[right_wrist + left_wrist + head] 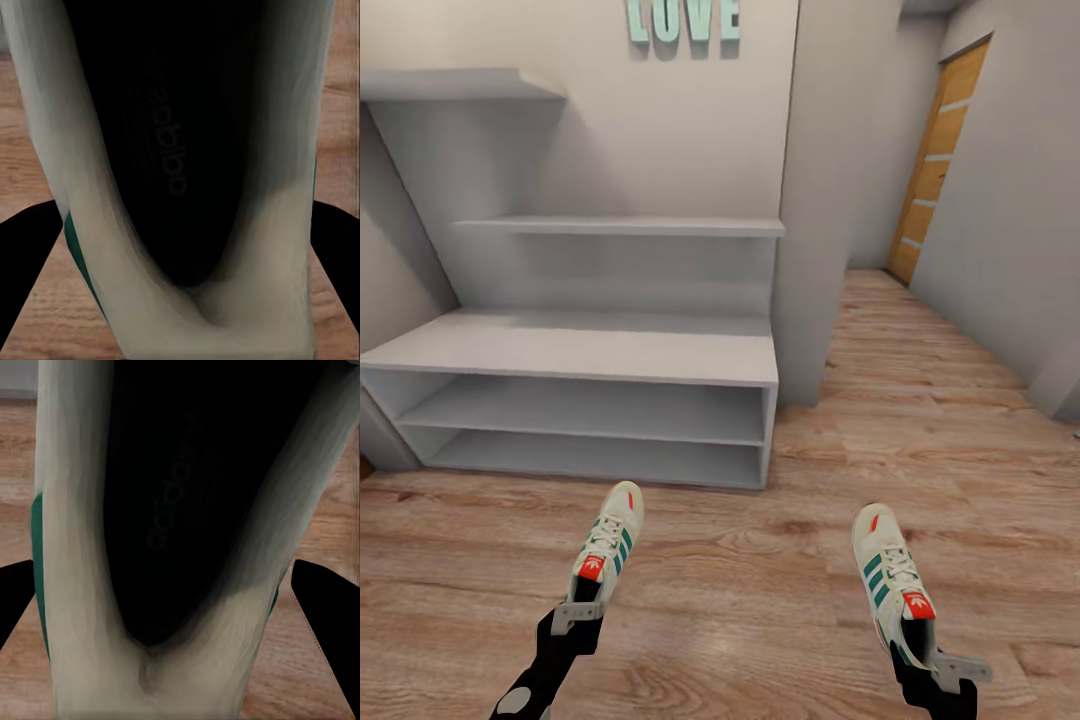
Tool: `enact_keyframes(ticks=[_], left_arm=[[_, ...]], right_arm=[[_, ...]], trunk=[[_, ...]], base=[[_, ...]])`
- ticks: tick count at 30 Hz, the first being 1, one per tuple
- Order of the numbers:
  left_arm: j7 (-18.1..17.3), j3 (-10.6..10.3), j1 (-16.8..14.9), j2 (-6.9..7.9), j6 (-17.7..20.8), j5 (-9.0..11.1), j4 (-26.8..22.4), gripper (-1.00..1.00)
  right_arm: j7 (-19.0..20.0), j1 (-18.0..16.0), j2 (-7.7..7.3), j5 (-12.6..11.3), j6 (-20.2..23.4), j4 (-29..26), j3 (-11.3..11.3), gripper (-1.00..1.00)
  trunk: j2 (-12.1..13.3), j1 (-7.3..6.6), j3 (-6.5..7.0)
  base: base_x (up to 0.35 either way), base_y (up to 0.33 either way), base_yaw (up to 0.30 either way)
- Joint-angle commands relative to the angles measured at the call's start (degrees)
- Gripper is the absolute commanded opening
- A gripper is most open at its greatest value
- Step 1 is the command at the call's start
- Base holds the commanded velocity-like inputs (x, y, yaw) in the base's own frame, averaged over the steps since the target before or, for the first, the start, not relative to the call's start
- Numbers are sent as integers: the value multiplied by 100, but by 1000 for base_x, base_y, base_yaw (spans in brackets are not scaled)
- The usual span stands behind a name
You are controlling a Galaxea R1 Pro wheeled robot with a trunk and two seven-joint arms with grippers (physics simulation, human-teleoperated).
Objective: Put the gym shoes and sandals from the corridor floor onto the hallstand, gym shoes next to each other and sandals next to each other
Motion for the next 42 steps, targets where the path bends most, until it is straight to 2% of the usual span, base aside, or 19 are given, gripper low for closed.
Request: enact_keyframes(ticks=[1, 6, 19, 25, 27, 28, 30, 32, 37, 40, 42], left_arm=[[-45, 48, -2, -4, -18, -42, 3, -100], [-45, 48, -2, -4, -18, -42, 3, -100], [-46, 41, -2, -4, -8, -47, 4, -100], [37, 17, -61, -19, 174, -70, 0, -100], [37, 10, -114, -26, 510, -74, -24, -100], [22, -4, -222, -89, 1269, -76, -113, -100], [36, -5, -456, -184, 1874, -81, -184, -100], [43, -5, -664, -266, 2241, -89, -209, -100], [56, -5, -1155, -478, 2865, -114, -227, -100], [78, -5, -1373, -565, 3193, -119, -231, -100], [219, -5, -1525, -609, 3479, -112, -233, -100]], right_arm=[[55, -6, 5, 18, -18, 3, -40, -100], [55, -6, 5, 18, -21, 0, -40, -100], [54, -6, -3, 18, -19, -1, -49, -100], [66, -6, 4, 25, -18, -13, -42, -100], [70, -6, 0, 26, -18, -17, -46, -100], [72, -6, -2, 27, -18, -15, -48, -100], [67, -6, -3, 31, -18, -4, -48, -100], [66, -6, -1, 30, -18, -4, -49, -100], [63, -6, -11, 28, -18, -9, -49, -100], [59, -6, -21, 28, -18, -10, -49, -100], [57, -6, -28, 27, -18, -10, -51, -100]], trunk=[[-2, -2, -4], [-2, -2, -4], [-2, -2, -4], [-2, -2, -4], [-2, -2, -4], [-2, -2, -4], [-2, -2, -4], [-2, -2, -4], [-2, -2, -4], [-2, -2, -4], [-2, -2, -4]], base=[[-20, 20, -234], [-7, 7, -154], [0, 0, -13], [0, 0, 0], [0, 0, 0], [0, 0, 0], [0, 0, 0], [0, 0, 0], [0, 0, -36], [0, 0, -183], [0, 0, -236]])
